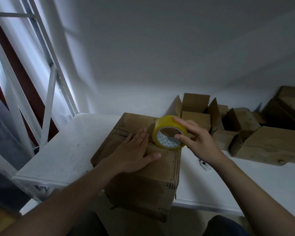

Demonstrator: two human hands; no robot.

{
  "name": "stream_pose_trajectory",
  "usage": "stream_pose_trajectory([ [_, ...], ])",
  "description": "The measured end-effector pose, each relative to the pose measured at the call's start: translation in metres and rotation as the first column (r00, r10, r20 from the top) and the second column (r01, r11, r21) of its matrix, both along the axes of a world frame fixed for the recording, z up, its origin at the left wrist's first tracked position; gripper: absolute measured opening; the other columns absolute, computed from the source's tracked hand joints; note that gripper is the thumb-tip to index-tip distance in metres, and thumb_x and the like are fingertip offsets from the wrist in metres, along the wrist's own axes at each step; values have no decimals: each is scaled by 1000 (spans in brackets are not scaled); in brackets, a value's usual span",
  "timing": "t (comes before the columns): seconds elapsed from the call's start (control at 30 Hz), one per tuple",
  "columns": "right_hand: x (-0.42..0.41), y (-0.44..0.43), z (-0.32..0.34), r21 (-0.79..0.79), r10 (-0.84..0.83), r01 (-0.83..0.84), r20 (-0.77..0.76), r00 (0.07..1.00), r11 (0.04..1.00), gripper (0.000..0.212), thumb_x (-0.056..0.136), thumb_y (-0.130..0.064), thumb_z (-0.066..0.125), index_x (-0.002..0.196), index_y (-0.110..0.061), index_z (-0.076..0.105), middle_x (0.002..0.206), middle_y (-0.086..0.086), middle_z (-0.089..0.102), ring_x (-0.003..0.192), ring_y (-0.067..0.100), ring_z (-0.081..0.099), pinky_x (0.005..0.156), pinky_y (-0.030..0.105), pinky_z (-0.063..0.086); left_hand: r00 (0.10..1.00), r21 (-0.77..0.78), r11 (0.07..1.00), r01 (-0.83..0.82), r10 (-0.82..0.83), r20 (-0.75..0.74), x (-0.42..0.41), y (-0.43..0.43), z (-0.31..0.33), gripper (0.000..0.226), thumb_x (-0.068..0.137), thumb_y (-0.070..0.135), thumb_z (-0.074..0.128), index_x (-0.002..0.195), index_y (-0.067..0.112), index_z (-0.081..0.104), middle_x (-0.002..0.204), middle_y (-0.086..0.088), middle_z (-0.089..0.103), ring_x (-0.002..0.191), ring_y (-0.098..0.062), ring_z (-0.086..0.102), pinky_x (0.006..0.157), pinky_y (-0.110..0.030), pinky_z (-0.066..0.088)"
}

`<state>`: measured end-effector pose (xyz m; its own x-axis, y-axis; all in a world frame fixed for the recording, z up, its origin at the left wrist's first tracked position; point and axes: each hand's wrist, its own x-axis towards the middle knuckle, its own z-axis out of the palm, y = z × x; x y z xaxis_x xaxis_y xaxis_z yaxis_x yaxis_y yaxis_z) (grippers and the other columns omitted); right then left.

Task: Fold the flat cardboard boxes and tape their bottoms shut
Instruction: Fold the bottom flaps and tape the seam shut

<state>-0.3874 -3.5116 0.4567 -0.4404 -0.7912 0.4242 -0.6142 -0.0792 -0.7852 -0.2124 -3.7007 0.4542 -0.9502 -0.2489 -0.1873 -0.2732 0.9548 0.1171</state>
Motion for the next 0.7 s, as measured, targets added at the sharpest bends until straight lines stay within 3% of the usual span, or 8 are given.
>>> stream_pose_trajectory([
  [0.13,2,4,9,48,9,-3,-135,991,999,43,102,-32,55,142,-47,51,121,-2,52,117,15,53,96,39,51,1000,-5,1000,-3,3,6,0,-1,1,109,78,84,4,159,13,-13,165,-2,-23,151,-9,-23,126,-41,-7],
  [0.27,-9,31,19,91,-25,49,-249,968,995,42,99,-41,51,139,-51,49,116,-15,47,111,6,51,90,19,46,1000,-20,1000,-2,2,-8,2,-1,0,109,78,84,3,159,13,-12,165,-2,-24,151,-9,-23,125,-39,-8],
  [0.43,-7,37,18,92,-9,26,-178,984,995,43,98,-39,50,137,-57,48,105,-19,44,103,4,50,80,12,44,999,-45,998,-40,41,17,-6,8,2,119,71,89,0,159,10,-11,165,-6,-24,151,-15,-23,125,-46,-8],
  [0.6,-8,37,21,112,-41,62,-184,982,992,44,99,-44,50,141,-54,45,110,-5,46,105,7,50,87,23,47,1000,-28,999,26,-26,-12,-32,44,8,104,90,80,15,159,6,-11,166,-12,-20,152,-20,-23,124,-50,-9],
  [0.7,-8,43,21,79,-43,53,-133,990,995,48,93,-45,55,141,-51,48,117,-2,52,106,8,54,78,27,55,999,-25,999,31,-32,-25,-40,46,5,105,89,81,16,159,8,-11,166,-12,-20,152,-20,-22,124,-50,-9],
])
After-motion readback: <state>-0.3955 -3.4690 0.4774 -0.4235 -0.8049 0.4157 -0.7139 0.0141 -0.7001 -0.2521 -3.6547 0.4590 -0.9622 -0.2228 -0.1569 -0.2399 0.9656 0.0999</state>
